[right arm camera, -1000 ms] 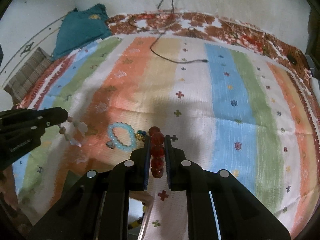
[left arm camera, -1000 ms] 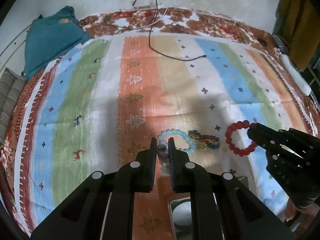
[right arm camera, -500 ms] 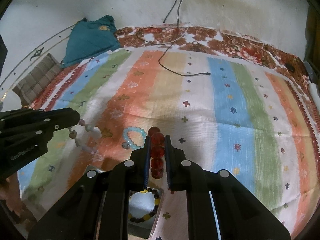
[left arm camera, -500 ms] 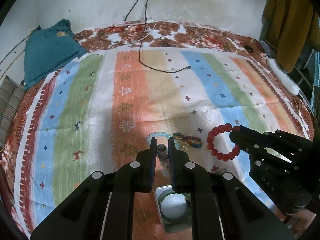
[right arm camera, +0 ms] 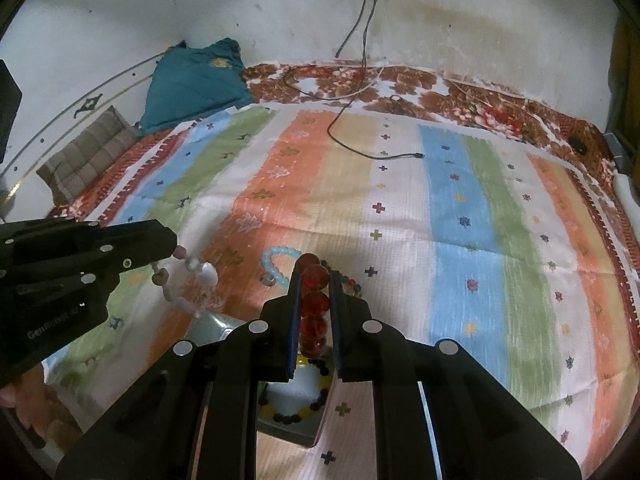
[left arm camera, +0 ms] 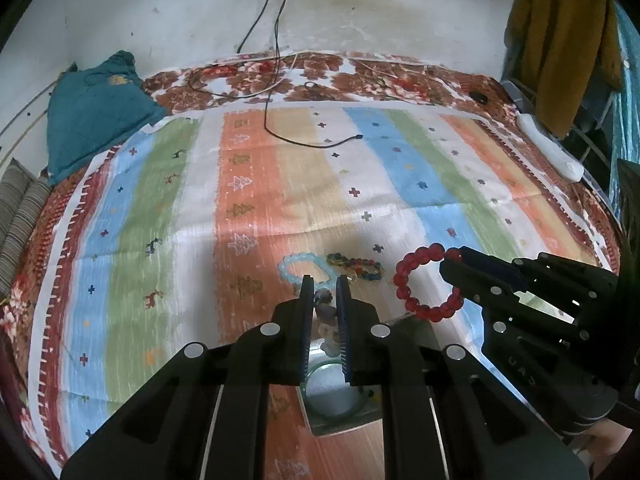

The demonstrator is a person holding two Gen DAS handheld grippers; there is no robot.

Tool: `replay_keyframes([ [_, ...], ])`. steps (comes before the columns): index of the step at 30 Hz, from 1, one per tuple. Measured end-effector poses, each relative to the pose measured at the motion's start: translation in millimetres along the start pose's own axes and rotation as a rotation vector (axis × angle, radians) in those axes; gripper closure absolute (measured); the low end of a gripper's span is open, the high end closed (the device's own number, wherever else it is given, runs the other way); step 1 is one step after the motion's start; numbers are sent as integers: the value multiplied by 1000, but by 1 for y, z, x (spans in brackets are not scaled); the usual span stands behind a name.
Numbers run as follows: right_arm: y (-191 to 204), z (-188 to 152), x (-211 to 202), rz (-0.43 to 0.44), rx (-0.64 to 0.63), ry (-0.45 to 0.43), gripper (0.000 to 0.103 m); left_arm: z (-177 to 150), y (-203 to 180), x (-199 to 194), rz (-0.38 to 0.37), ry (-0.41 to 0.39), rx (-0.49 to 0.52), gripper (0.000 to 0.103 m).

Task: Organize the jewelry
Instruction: 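Lift both held bracelets and carry them over the silver tin, then open both tools to drop the bracelets into the tin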

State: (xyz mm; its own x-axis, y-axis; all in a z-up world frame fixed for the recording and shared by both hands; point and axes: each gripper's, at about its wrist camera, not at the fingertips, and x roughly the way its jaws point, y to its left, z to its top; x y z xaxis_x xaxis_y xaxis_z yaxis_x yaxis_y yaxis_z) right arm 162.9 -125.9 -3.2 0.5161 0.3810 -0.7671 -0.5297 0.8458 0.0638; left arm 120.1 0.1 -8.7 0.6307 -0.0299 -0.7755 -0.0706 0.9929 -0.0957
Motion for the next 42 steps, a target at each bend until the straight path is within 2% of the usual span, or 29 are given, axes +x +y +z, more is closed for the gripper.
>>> replay_keyframes([
  [28,22,-39,-40,42,-49,-18,89,-34,-15,-34,-36,-40,16,92],
  [33,22,-39,-40,52,-47,-14,89,-36,-16,-35,-42,-33,12,92],
  [36,19,-39,-38,55,-39,-5,89,-36,-16,-31,-76,-9,-11,91],
  [38,17,-39,-36,30,-28,7,87,-36,-12,-28,-63,6,-34,90],
  [40,14,-39,-34,15,-14,13,74,-37,-10,-27,-33,6,-36,86],
  [42,9,-38,-33,-2,3,23,73,-36,-8,-27,-31,6,-46,81],
])
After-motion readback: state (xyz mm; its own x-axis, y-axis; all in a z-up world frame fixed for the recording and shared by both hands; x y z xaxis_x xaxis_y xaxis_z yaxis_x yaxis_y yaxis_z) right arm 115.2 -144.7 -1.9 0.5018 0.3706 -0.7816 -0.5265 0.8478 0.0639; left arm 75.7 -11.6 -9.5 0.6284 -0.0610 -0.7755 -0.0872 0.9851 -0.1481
